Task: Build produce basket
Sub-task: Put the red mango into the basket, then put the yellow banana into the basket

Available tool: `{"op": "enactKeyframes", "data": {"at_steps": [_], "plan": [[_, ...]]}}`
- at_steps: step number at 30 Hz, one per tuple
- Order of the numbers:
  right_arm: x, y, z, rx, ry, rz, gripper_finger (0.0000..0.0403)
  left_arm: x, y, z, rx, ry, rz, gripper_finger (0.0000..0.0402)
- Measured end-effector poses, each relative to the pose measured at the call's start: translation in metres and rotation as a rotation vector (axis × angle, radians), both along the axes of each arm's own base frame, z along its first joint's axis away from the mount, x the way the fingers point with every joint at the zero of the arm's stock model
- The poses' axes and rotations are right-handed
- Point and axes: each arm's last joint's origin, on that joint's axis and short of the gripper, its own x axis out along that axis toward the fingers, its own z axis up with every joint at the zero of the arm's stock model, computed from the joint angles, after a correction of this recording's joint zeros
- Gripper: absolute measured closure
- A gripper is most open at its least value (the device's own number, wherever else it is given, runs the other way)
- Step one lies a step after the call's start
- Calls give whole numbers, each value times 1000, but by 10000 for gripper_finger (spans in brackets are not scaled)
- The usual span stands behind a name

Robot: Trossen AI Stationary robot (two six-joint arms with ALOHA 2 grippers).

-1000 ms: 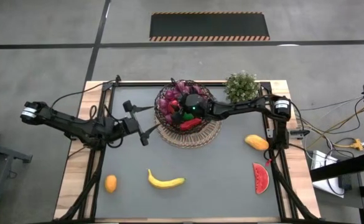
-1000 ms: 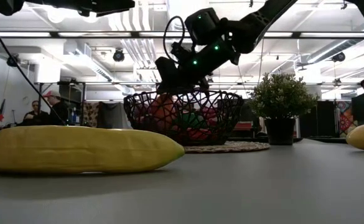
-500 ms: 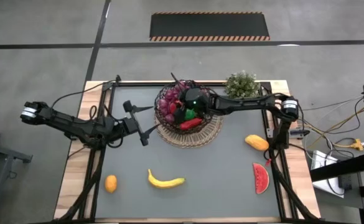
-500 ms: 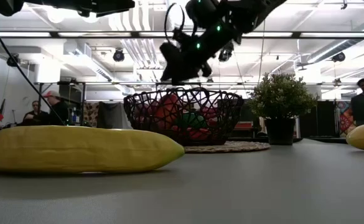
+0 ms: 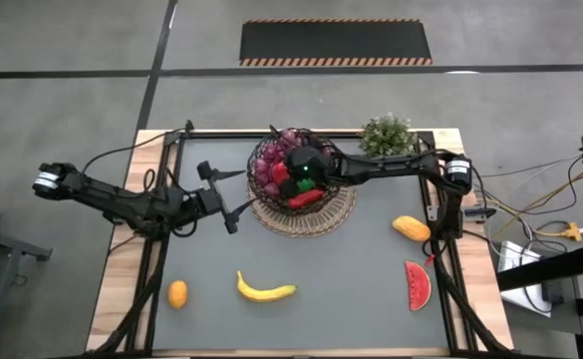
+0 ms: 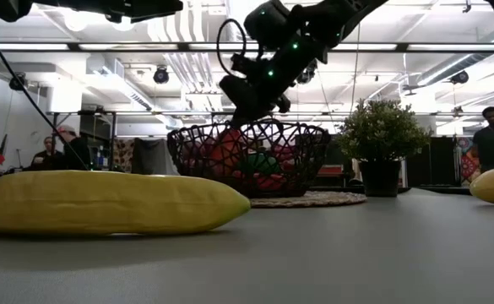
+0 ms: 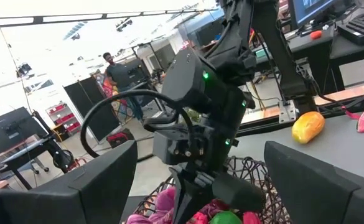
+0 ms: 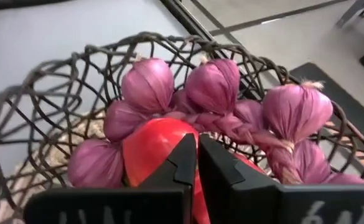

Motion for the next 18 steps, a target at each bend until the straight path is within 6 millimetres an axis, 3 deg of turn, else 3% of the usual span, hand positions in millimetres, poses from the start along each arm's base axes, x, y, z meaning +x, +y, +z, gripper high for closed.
{"op": "enactKeyframes", "data": {"at_steps": [8, 18], "plan": [[6, -1, -5, -5, -16, 1, 394, 0, 0, 0, -1, -5, 0, 70], [-6, 5, 26, -22, -33, 34, 394, 0, 0, 0, 0, -2, 0, 70]]}}
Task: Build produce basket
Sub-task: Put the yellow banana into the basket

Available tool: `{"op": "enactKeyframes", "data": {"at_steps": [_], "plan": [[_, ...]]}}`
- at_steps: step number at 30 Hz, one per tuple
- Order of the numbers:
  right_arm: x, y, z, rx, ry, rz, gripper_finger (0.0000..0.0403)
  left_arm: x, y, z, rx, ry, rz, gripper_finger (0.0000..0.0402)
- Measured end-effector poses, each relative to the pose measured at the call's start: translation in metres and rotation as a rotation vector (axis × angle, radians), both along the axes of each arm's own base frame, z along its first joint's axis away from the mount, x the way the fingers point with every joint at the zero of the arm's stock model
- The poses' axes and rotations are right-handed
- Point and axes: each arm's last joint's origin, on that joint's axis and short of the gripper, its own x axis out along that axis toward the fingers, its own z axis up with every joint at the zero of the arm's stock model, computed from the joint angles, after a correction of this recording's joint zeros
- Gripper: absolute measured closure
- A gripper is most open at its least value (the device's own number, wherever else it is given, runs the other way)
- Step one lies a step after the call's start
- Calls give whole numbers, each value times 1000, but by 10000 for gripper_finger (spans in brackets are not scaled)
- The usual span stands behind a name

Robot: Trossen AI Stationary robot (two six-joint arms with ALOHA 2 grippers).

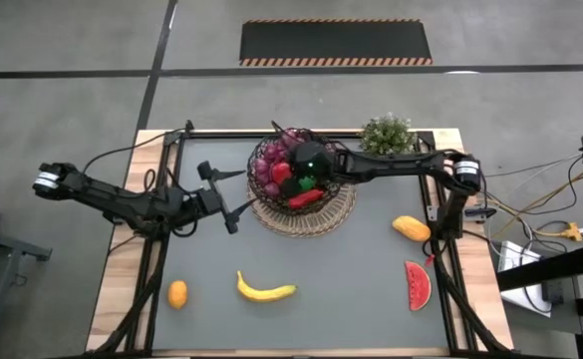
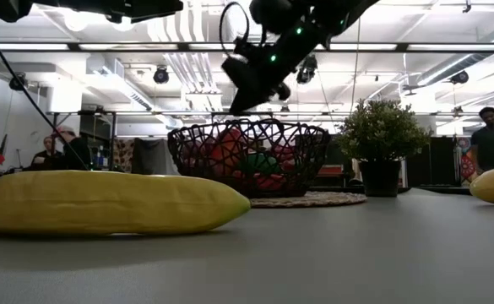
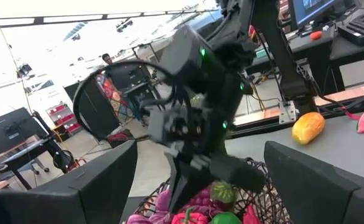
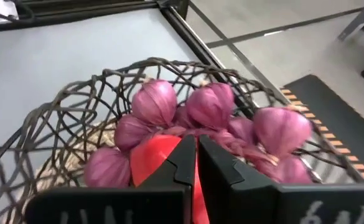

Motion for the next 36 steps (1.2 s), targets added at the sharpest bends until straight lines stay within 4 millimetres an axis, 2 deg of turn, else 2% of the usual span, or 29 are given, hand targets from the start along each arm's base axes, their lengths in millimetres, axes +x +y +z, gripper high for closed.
{"op": "enactKeyframes", "data": {"at_steps": [5, 9, 14, 21, 24, 30, 36], "plan": [[-21, 19, 28, -10, 44, 44, 394, 3, -1, -2, -1, 11, -6, 70], [-43, 48, 50, -11, 83, 115, 394, 8, -2, -6, -3, 31, -16, 70], [-75, 90, 59, -22, 89, 239, 394, 19, -7, -7, -18, 44, -103, 70], [-120, 138, 50, -22, 64, 401, 394, 44, -15, -8, -158, 88, -209, 70], [-135, 150, 42, -24, 45, 454, 394, 56, -23, -20, -267, 173, -250, 70], [-156, 153, 29, -36, 16, 495, 394, 72, -57, -39, -526, 441, -441, 70], [-166, 151, 20, -67, -32, 512, 394, 80, -93, -60, -724, 783, -442, 70]]}}
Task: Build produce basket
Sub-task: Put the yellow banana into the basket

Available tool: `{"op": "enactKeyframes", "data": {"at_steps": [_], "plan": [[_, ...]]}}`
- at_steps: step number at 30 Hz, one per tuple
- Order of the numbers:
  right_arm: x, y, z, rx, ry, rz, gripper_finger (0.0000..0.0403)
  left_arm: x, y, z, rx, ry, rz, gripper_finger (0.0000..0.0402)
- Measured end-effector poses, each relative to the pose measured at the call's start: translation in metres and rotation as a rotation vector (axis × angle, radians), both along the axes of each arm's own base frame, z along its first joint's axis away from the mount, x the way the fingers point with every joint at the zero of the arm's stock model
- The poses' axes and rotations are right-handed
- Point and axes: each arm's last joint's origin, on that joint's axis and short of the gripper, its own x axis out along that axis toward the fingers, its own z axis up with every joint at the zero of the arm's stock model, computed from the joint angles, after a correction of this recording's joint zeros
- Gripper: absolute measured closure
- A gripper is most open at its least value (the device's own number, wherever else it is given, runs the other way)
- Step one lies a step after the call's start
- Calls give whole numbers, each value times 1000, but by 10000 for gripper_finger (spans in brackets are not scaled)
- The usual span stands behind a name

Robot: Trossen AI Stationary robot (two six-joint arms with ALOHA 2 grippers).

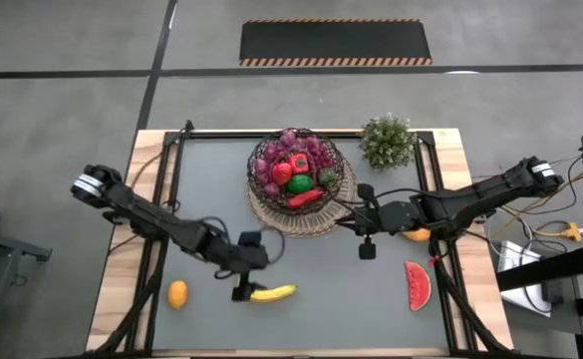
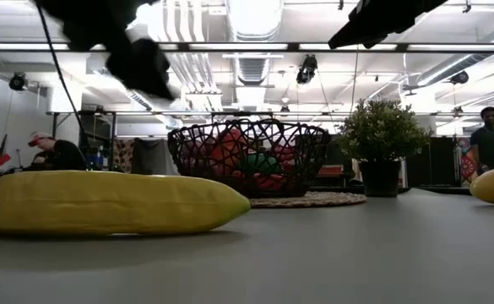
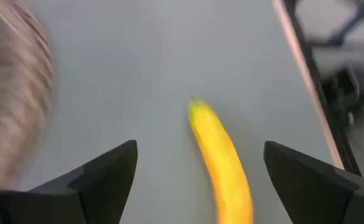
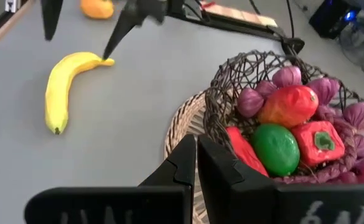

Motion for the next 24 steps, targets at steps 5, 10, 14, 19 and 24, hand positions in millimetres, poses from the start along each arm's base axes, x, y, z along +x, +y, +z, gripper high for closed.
{"op": "enactKeyframes", "data": {"at_steps": [5, 10, 14, 19, 24], "plan": [[-2, -1, -3, -13, -20, 10, 394, 10, -21, -23, -53, 171, -44, 70], [-2, -1, -4, -16, -15, 12, 394, 19, -27, -47, -53, 256, -31, 70], [-1, 0, -7, -20, 0, 12, 394, 23, -30, -63, -63, 293, -15, 70], [1, 0, -9, -24, 14, 12, 394, 30, -34, -72, -73, 297, -31, 88], [1, 0, -9, -23, 14, 12, 394, 30, -34, -76, -67, 308, -30, 136]]}}
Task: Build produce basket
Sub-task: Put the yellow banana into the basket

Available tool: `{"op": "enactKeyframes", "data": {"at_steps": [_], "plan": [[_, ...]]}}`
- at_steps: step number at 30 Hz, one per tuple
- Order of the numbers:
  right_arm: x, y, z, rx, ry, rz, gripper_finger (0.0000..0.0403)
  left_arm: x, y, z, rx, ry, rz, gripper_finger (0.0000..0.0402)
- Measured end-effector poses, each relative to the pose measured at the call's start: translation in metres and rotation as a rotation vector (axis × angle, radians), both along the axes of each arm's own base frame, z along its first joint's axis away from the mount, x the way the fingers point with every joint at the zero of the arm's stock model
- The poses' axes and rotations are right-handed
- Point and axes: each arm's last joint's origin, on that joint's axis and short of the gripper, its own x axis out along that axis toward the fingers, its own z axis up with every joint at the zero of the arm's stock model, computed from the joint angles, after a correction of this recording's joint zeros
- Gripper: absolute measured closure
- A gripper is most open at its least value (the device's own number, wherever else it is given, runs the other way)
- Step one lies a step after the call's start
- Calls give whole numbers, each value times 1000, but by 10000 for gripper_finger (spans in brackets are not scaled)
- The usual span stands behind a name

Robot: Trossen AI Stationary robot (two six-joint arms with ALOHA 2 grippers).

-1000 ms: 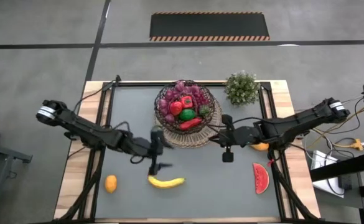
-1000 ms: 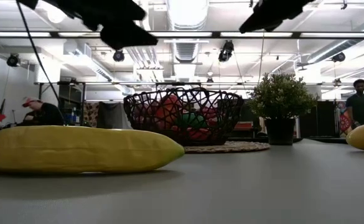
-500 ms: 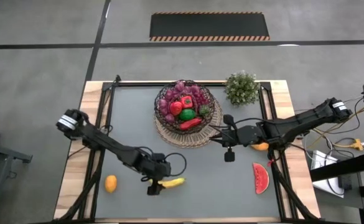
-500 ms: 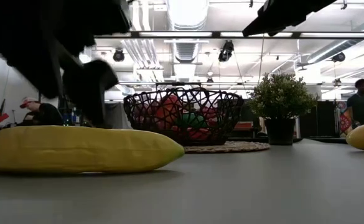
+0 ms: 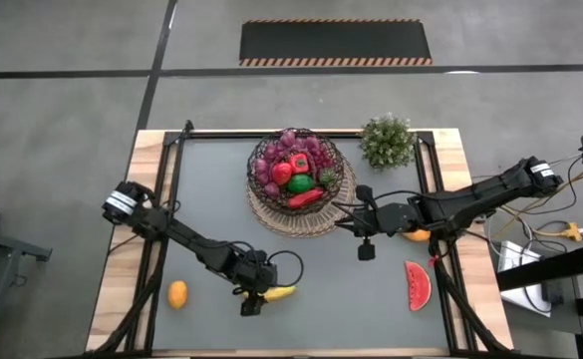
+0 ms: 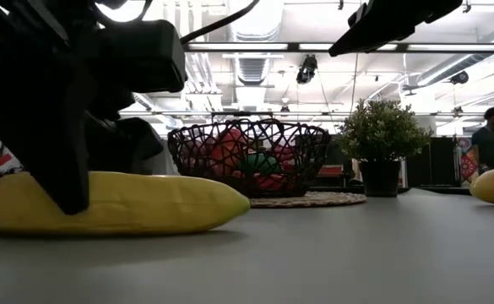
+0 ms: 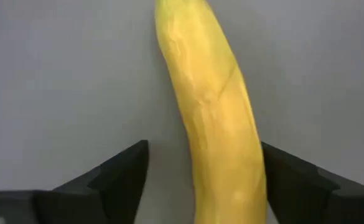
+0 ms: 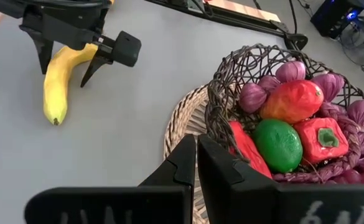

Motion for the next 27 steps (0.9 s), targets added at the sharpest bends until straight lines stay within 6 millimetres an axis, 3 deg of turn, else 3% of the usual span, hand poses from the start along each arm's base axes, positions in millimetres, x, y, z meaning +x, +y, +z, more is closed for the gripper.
{"op": "enactKeyframes", "data": {"at_steps": [11, 17, 22, 27], "plan": [[0, 0, 0, -15, 1, 8, 394, -4, 2, 1, 16, 1, -25, 307], [0, 0, 0, -23, 0, 13, 394, -7, 6, 23, 48, -88, -19, 307], [0, 1, 1, 31, -3, 34, 388, -13, 14, 57, 173, -266, -13, 302], [3, 7, 1, 154, -3, 159, 341, -18, 22, 92, 316, -493, -15, 294]]}}
